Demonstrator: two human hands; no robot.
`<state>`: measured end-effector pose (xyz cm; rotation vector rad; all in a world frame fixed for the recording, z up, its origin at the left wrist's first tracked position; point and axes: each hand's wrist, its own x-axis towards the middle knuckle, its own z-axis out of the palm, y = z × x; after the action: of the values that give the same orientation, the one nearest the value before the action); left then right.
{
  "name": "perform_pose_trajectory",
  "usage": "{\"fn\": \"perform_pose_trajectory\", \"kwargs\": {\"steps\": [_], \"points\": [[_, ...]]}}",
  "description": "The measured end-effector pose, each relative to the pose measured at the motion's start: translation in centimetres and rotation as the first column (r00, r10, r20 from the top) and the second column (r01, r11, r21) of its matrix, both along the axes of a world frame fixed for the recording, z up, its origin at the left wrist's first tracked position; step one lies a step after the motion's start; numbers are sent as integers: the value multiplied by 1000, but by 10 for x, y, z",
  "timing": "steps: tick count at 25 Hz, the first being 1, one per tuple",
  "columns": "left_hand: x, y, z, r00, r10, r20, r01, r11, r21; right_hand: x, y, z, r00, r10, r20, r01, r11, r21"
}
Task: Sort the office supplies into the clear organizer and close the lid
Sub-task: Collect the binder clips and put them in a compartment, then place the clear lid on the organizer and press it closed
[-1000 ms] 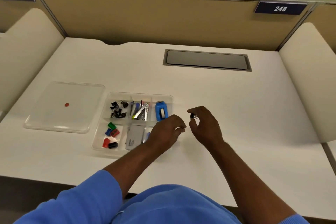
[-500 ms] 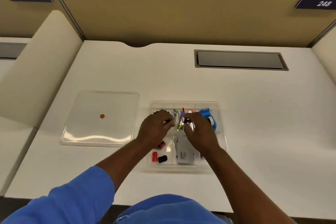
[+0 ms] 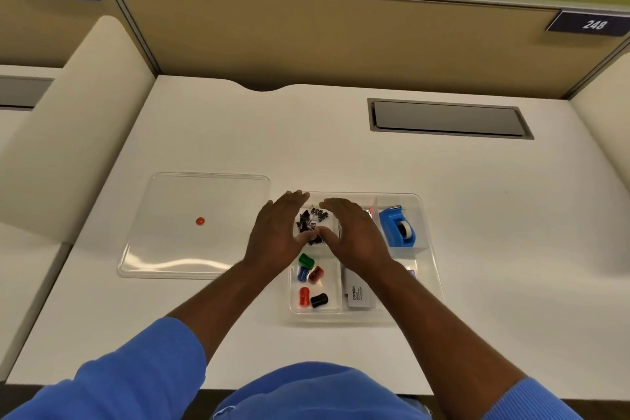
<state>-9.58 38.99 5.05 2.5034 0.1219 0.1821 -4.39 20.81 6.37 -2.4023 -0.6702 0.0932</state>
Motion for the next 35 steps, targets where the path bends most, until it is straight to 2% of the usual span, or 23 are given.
{"fn": "perform_pose_trajectory", "kwargs": {"steps": [6,10,13,16,19,24,30,35], "points": [[-16,-5,7,993,-104,-51,107,992,60,-22,-12,2,998,-28,56,34,994,-104],[-33,-12,6,990,-116,-77,127,978,163,-37,-27,0,995,-21,102,41,978,-204],[-56,-18,4,993,-52,-105,74,975,212,-48,-40,-3,990,37,136,2,961,-276],[-85,-16,4,987,83,-139,-49,971,233,-59,-43,-6,987,78,143,-39,966,-256],[-109,0,2,967,167,-192,-108,953,284,-69,-32,-8,990,111,82,-84,955,-283],[-131,48,-1,941,252,-226,-182,939,293,-89,4,-11,990,125,70,-101,956,-276],[-130,137,-21,952,203,-230,-125,941,313,-99,93,-16,977,107,183,-60,967,-247],[-123,232,-42,918,212,-335,-88,933,350,-99,171,-38,996,29,87,-4,959,-282]]}}
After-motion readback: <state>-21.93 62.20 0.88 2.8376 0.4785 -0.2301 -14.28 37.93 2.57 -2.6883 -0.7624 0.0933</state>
